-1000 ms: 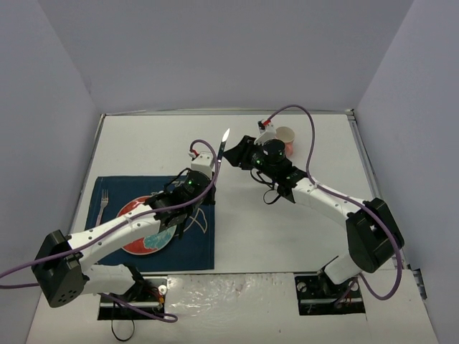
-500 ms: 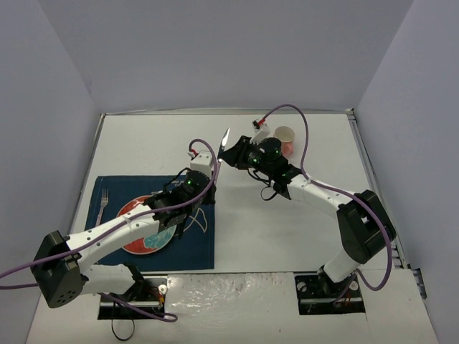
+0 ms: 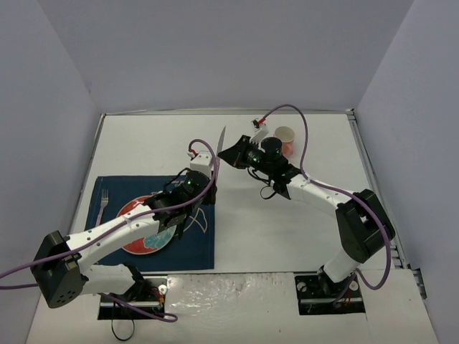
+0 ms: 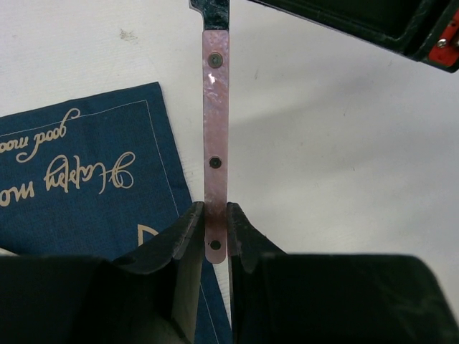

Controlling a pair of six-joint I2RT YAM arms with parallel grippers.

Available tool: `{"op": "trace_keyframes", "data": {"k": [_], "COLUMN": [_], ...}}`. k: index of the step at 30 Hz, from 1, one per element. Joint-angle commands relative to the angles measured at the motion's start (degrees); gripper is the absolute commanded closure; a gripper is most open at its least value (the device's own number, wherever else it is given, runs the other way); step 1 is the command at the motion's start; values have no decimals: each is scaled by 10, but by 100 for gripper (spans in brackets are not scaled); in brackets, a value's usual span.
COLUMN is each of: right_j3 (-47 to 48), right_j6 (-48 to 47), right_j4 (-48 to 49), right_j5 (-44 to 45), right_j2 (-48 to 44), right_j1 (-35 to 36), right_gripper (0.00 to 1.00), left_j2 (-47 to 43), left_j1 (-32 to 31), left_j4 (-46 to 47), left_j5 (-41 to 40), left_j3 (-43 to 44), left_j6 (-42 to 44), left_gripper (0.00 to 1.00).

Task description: Set the dinner table for one person

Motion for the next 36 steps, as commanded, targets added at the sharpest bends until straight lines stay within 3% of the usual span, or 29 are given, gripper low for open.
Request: {"op": "trace_keyframes", "data": {"k": [1, 4, 9, 11, 16, 24, 28, 36], "right_j3": [4, -8, -31, -39, -86, -124, -133, -118], "right_j6": [16, 29, 47, 55, 102, 161, 197, 225], "right_j4": [71, 81, 101, 107, 165, 255, 316, 358], "right_j5": [-21, -29, -36, -39, -56, -52, -53, -45], "right_j2": [-18, -22, -26, -27, -23, 24, 78, 156], "right_j1": [-14, -21, -28, -28, -24, 41, 75, 138], "right_gripper": [100, 100, 100, 100, 100, 100, 100, 100], "left_j2": [-9, -12, -30, -42, -89, -127, -143, -183], "left_j1": [-4, -4, -3, -1, 26, 215, 299, 376], "left_j4": [23, 8, -21, -34, -101, -226, -246, -211], "left_j5": [-18, -27, -45, -59, -83, 15, 36, 34], "left_j3": [6, 8, 8, 11, 46, 119, 143, 93], "left_j6": [0, 0, 4, 7, 39, 94, 136, 188], "left_gripper": [60, 34, 11, 7, 3, 3, 3, 3]}}
